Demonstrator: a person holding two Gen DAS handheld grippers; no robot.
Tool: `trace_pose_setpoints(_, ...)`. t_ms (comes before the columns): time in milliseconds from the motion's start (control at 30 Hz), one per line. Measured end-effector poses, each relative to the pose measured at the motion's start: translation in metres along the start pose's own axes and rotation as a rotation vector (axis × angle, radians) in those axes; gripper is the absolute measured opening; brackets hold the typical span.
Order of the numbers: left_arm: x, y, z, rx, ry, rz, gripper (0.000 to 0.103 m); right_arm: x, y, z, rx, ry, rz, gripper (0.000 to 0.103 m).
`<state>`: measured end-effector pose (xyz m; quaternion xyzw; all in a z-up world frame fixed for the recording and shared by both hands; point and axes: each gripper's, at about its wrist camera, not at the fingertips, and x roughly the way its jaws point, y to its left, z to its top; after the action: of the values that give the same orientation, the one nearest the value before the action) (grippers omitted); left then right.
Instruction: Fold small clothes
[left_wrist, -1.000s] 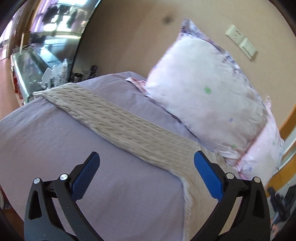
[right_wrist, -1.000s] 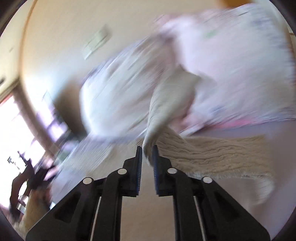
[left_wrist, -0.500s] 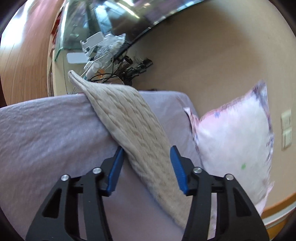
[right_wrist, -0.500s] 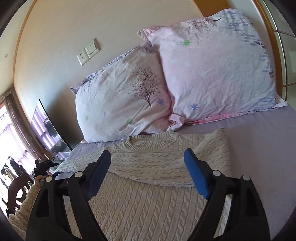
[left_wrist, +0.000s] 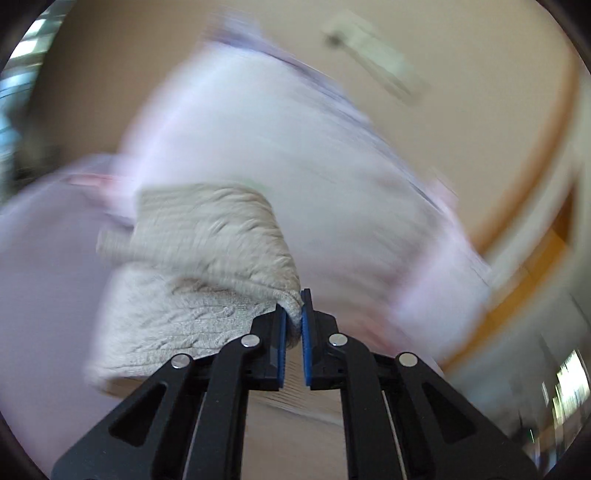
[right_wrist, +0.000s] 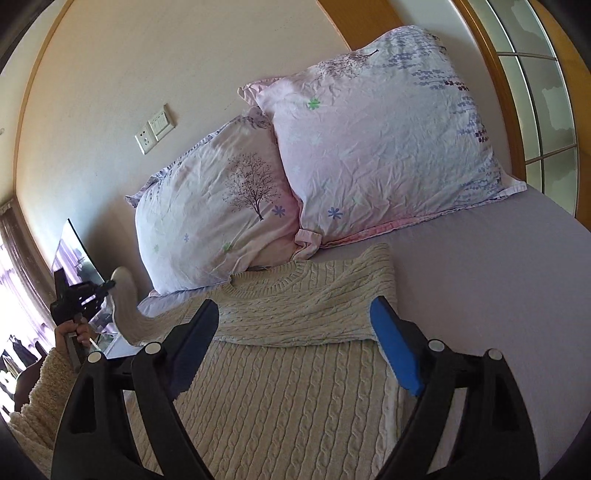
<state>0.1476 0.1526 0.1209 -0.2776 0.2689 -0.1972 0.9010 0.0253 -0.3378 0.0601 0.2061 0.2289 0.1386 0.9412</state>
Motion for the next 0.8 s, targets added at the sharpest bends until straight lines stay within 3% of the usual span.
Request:
trace_pose_setpoints(33,0.023,-0.034,-0.017,0.062,0.08,-0.085,0.011,-0.001,-0.001,-0.004,0.001,0.011,0.003,0.086)
trace_pose_setpoints(100,0.058,-0.088,-0.06,0.167,0.258,-0.199,0.028,-0.006,-0.004,-0.012,0.012,0.039,0.021,0.086)
trace_pose_setpoints(167,0.062,-0.11,-0.093,0.235,0.366,-0.231,0.041,-0.021,-0.013,-0.023,0.029,0.063,0.062,0.09)
trace_pose_setpoints(200,0.051,-0.109,-0.104,0.253,0.377,-0.233,0.048,-0.03,-0.018,-0.03,0.032,0.071,0.079,0.092)
trace_pose_setpoints(267,0.021,-0.096,-0.116,0.245,0.371,-0.235,0.06,-0.049,-0.033,-0.049,0.038,0.118,0.134,0.092)
trace_pose_setpoints(333,-0.026,-0.068,-0.125,0.242,0.363,-0.224,0.063,-0.063,-0.046,-0.075,0.056,0.2,0.201,0.092)
trace_pose_setpoints(400,-0.068,-0.043,-0.138,0.267,0.358,-0.171,0.073,-0.071,-0.057,-0.099,0.084,0.284,0.255,0.092)
trace_pose_setpoints(500,-0.124,0.002,-0.172,0.238,0.363,-0.072,0.079,-0.08,-0.072,-0.139,0.144,0.393,0.282,0.092)
trace_pose_setpoints(600,-0.15,0.049,-0.209,0.078,0.402,-0.043,0.079,-0.075,-0.081,-0.159,0.207,0.433,0.316,0.092)
trace_pose_setpoints(733,-0.147,0.082,-0.249,-0.034,0.453,-0.021,0.078,-0.044,-0.086,-0.176,0.264,0.487,0.368,0.091)
trace_pose_setpoints(800,-0.138,0.087,-0.257,-0.075,0.452,-0.073,0.076,-0.031,-0.084,-0.18,0.274,0.503,0.406,0.077)
